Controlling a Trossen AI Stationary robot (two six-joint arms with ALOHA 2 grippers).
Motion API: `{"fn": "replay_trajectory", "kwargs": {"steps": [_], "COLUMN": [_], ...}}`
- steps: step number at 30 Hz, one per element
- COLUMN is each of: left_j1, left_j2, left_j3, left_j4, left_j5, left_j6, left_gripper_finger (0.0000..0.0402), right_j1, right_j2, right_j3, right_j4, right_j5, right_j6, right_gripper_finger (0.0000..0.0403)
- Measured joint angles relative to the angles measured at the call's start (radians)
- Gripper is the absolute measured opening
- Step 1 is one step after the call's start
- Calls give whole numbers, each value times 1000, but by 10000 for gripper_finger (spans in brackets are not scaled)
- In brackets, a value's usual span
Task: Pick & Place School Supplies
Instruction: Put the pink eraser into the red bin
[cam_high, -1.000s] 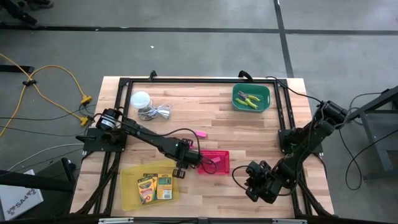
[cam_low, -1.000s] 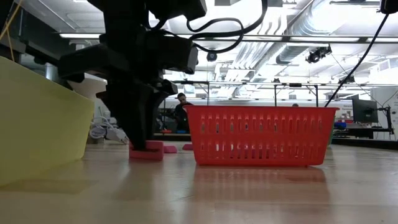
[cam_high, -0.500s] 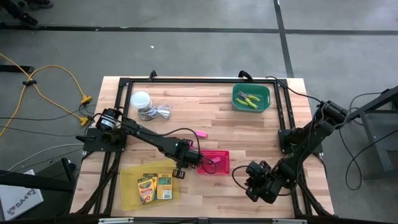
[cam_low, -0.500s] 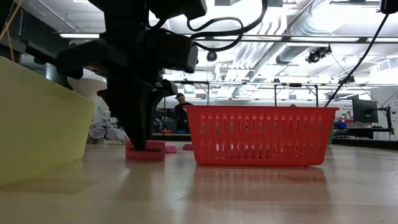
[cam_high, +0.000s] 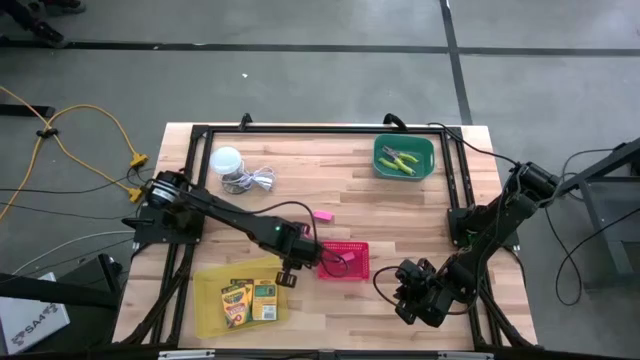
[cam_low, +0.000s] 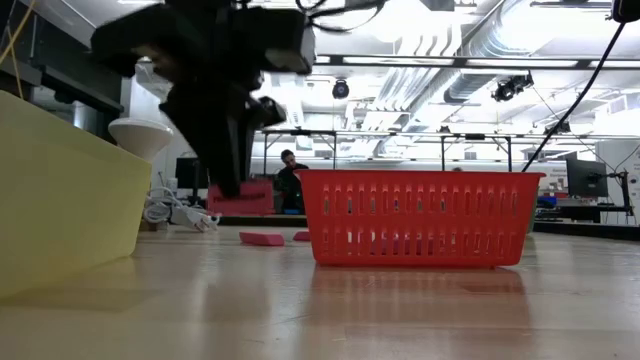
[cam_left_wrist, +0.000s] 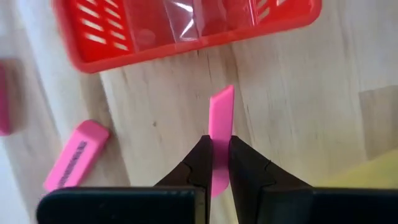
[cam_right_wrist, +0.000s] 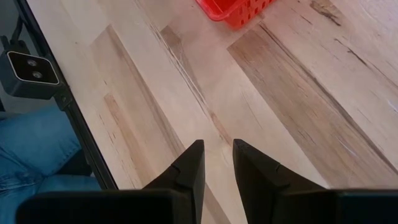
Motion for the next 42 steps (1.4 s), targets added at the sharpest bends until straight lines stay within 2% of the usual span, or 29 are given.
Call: {"fn": "replay_trajectory", "kwargs": {"steps": [7,11,20,31,38,42], "left_j1": [10,23,27,27,27,27], "left_j2": [-79,-106,-96,16,34,34], "left_j3": [16,37,62,61,61,61], "left_j4": [-58,-6,231,350,360,374], "left_j5": [-110,-120,-43,-25,-24,-24], "left_j6": [-1,22,99,196,208,203], "left_gripper_finger": [28,28,28,31,67,76], "right_j1": [0,0,0,0,0,0], "right_j2": [0,0,0,0,0,0], "right_j3": [0,0,0,0,0,0], "right_j4": [0,-1,3,4,4,4], "right_j5": [0,0,1,2,2,5], "right_j6": [0,0,0,-19,-24,-26], "right_gripper_finger": [72,72,72,72,72,72]}}
